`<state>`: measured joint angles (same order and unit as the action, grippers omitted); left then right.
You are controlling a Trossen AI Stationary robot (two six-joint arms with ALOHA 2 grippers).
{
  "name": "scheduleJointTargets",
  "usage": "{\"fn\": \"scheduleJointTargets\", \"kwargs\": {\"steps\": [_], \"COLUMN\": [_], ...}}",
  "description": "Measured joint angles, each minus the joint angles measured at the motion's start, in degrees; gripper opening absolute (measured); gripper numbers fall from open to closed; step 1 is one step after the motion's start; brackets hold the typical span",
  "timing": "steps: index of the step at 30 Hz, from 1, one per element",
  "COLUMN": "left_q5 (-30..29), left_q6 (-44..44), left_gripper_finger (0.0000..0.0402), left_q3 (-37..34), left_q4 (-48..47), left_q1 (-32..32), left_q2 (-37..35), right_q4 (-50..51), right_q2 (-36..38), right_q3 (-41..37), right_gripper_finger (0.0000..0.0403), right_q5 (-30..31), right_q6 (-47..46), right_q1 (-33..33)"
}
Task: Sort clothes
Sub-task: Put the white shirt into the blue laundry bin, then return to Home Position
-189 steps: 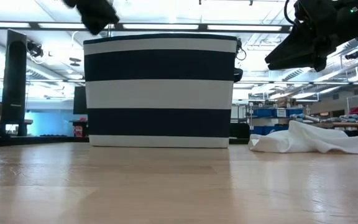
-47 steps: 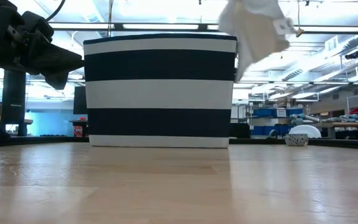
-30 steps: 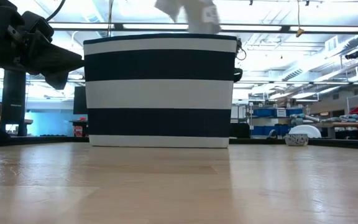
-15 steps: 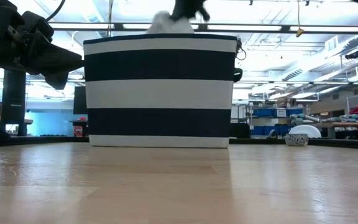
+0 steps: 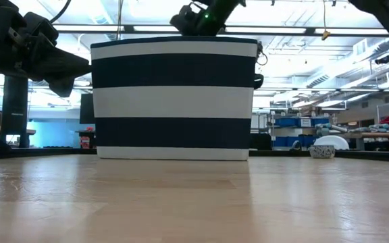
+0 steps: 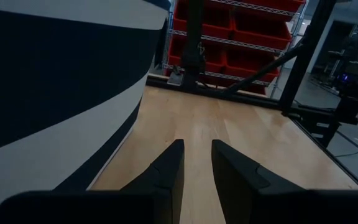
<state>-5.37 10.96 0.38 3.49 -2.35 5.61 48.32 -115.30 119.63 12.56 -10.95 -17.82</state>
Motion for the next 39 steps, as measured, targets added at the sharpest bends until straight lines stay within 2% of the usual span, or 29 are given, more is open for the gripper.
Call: {"fn": "scheduleJointTargets", "kwargs": {"steps": [7,12,15,23,31,35,39], "left_q5": [-0.02,-0.02,-0.02,-0.01,-0.02,-0.02,-0.02], "left_q6": [-0.01,-0.02,0.0,0.0,0.0,0.0,0.0], "left_gripper_finger": [0.0087,0.0087,0.0087,0.0087,0.0087,0.0087,0.0087], "left_q3": [0.0,0.0,0.0,0.0,-0.01,0.0,-0.01], "left_q4": [0.0,0.0,0.0,-0.01,0.0,0.0,-0.02], "left_q1": [0.0,0.0,0.0,0.0,0.0,0.0,0.0], "left_q2": [-0.02,-0.02,-0.02,0.0,0.0,0.0,0.0], "right_q4": [0.98,1.97,3.28,16.81,35.24,36.73,33.46], "right_q2": [5.7,11.44,15.64,24.03,28.91,30.55,33.79], "right_q3": [-0.02,0.0,0.03,0.04,-0.02,-2.69,-9.41], "right_gripper_finger": [0.0154,0.0177,0.018,0.0179,0.0177,0.0178,0.0177], "right_q5": [-0.29,-0.31,-0.3,-0.38,-0.34,-0.17,-0.14], "right_q6": [0.81,1.7,1.52,0.51,-6.06,-6.89,-6.88], "right_q1": [-0.02,0.43,1.42,6.01,10.78,13.87,16.79]}}
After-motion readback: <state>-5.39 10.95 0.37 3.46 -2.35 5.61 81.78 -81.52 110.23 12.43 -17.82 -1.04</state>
